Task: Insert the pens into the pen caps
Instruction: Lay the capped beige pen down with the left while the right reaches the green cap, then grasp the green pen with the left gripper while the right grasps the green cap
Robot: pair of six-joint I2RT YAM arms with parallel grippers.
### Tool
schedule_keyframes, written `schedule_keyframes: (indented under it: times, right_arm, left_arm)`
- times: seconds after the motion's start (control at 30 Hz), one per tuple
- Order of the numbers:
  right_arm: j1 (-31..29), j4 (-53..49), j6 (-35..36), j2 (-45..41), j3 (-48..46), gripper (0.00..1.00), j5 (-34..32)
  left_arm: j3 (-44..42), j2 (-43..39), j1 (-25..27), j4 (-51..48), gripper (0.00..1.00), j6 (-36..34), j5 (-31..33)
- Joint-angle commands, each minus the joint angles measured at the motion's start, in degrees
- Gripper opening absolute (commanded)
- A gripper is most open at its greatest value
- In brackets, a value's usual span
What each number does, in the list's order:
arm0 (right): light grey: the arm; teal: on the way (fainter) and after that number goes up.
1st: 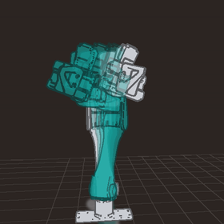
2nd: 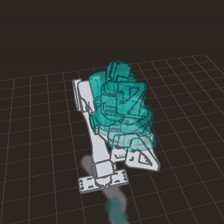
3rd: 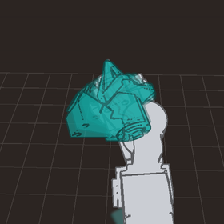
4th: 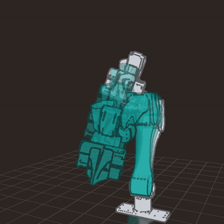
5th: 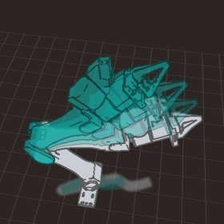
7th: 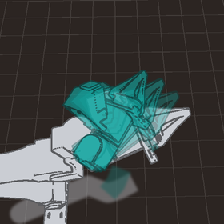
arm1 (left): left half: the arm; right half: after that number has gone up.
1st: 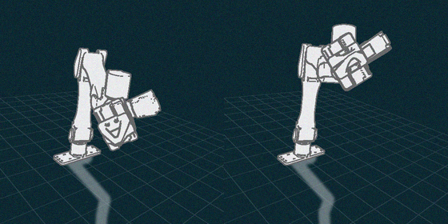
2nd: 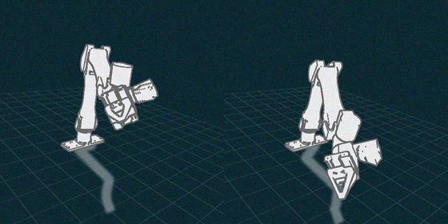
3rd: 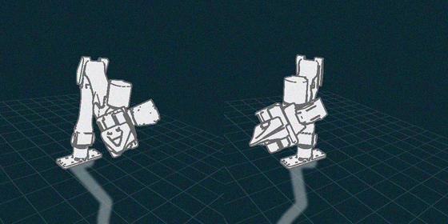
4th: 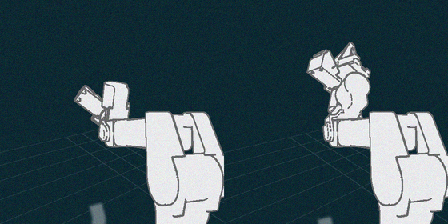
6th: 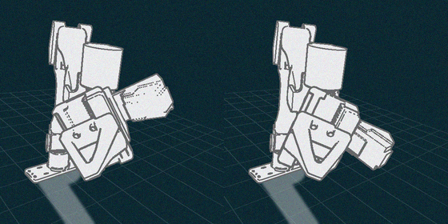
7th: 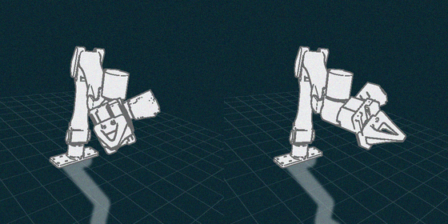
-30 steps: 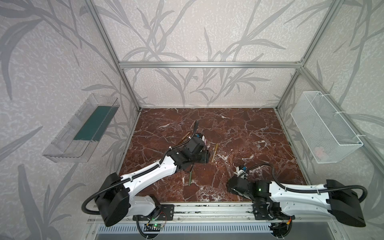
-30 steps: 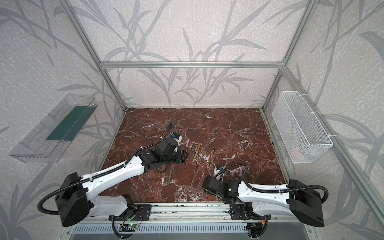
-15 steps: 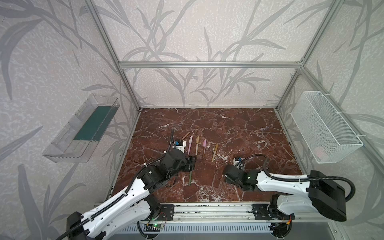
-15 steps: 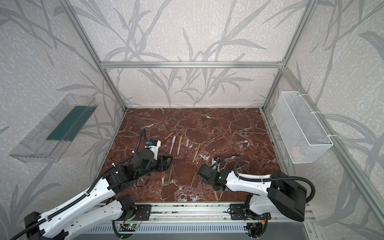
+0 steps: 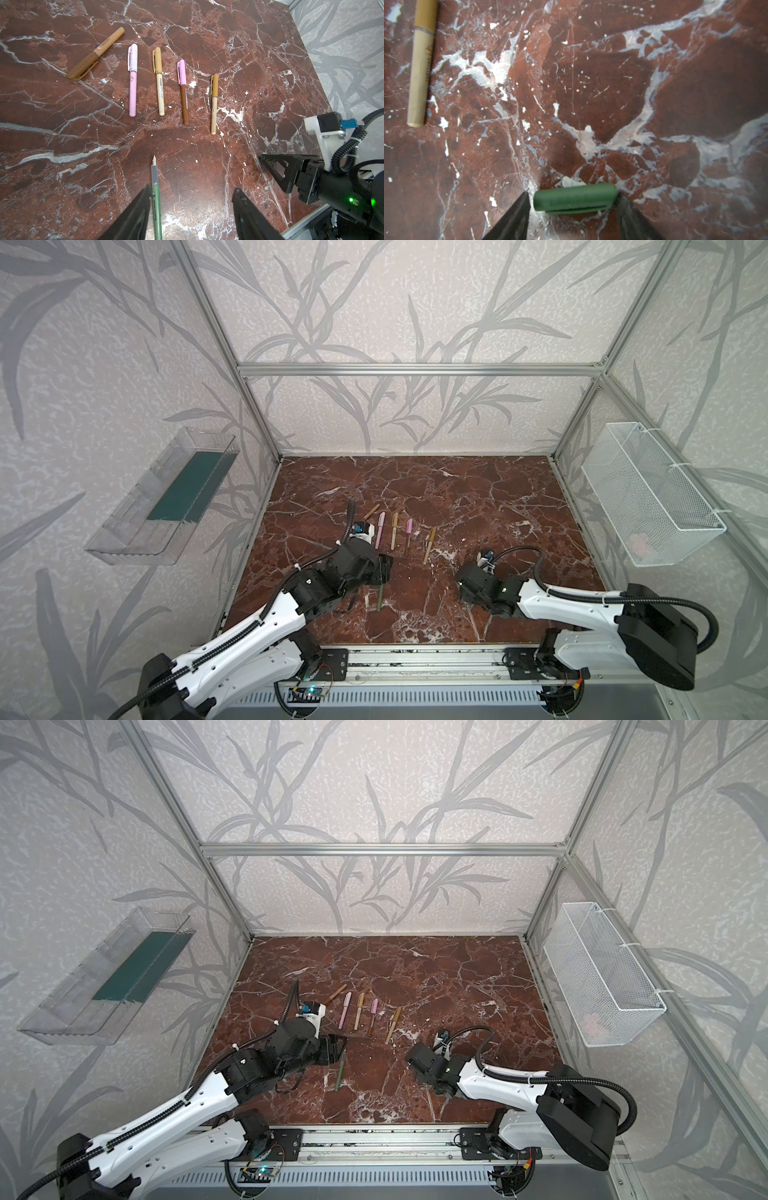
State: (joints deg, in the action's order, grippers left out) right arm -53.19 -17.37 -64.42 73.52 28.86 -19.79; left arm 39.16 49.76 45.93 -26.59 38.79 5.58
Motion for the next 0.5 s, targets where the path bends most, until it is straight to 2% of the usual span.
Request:
schedule_keyframes:
  times: [0.0, 0.1, 0.2, 0.47]
  right_arm:
    - [1.8, 3.1, 3.2, 0.7, -0.5, 0.66, 2.8]
    - [3.2, 4.6, 5.4, 2.6, 1.1, 0.66, 4.1]
    - [2.9, -0.1, 8.3, 5.8, 6.7, 0.65, 7.5]
    - [0.9, -6.9, 11.0, 11.4, 13.4, 0.65, 6.1]
  left_arm:
    - [-0.1, -0.5, -0.2, -0.4, 0.64, 0.5, 1.4]
    - [0.0, -0.1, -0.2, -0.4, 0.64, 0.5, 1.5]
    - [0.1, 0.1, -0.2, -0.7, 0.64, 0.4, 1.6]
    - [0.7, 0.2, -0.2, -0.6, 0.64, -0.2, 1.6]
